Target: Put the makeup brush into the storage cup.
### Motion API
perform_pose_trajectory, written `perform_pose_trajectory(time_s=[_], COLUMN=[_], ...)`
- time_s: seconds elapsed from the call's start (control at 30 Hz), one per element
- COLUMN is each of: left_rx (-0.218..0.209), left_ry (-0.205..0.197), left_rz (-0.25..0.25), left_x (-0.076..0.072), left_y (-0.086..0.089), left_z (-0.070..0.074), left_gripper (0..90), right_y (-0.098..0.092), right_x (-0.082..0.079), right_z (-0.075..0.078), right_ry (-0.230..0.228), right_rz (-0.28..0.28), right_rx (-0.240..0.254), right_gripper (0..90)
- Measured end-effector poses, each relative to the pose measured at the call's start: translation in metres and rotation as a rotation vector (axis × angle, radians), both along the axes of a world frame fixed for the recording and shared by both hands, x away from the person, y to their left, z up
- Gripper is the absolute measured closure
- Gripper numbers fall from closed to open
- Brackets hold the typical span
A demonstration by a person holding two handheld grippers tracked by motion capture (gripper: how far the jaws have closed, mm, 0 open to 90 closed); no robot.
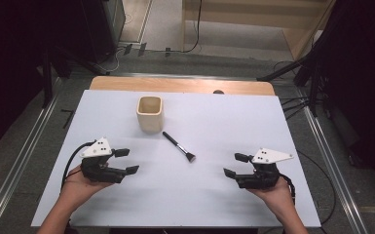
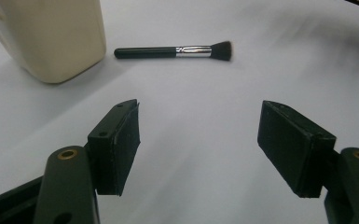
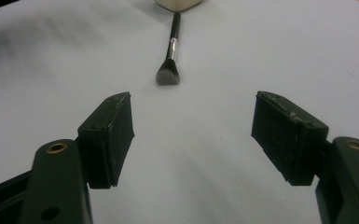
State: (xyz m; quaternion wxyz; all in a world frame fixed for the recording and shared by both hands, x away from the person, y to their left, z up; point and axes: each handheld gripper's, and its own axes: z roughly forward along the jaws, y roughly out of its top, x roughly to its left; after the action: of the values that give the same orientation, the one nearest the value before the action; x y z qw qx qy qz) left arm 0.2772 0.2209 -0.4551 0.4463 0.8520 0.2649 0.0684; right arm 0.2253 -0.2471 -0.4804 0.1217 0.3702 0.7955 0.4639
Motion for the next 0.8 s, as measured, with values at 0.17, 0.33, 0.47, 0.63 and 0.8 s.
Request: perform_pose_trajectory(time_s=[0.17,0.33,0.47,0.63,0.8], left_rx=[0.001,-0.003,-0.016,-0.01,-0.001], left_ry=[0.004,0.037,0.032,0.017,0.031], left_rz=[-0.003,0.023,0.022,0.011,0.011], left_x=[0.0,0.0023,0.0027,0.0016,0.0027], left_y=[-0.0006,0.0012,0.0023,0.0009,0.0001], left_z=[0.0,-0.0017,-0.0016,-0.0009,-0.0016], left_gripper=[30.7,31.2,31.3,31.3,31.1], right_y=[0.0,-0.0004,-0.0005,-0.0016,-0.0036], right_x=[0.0004,0.0003,0.0004,0.0007,0.0021], right_z=[-0.0005,-0.0008,-0.0006,-0.001,-0.0011], right_ry=[0.0,0.005,0.011,0.016,0.027], right_rz=[0.005,0.003,0.0,0.0,-0.007], right_rx=[-0.009,-0.013,-0.014,-0.017,-0.003], right_gripper=[30.4,30.3,30.1,30.0,29.9])
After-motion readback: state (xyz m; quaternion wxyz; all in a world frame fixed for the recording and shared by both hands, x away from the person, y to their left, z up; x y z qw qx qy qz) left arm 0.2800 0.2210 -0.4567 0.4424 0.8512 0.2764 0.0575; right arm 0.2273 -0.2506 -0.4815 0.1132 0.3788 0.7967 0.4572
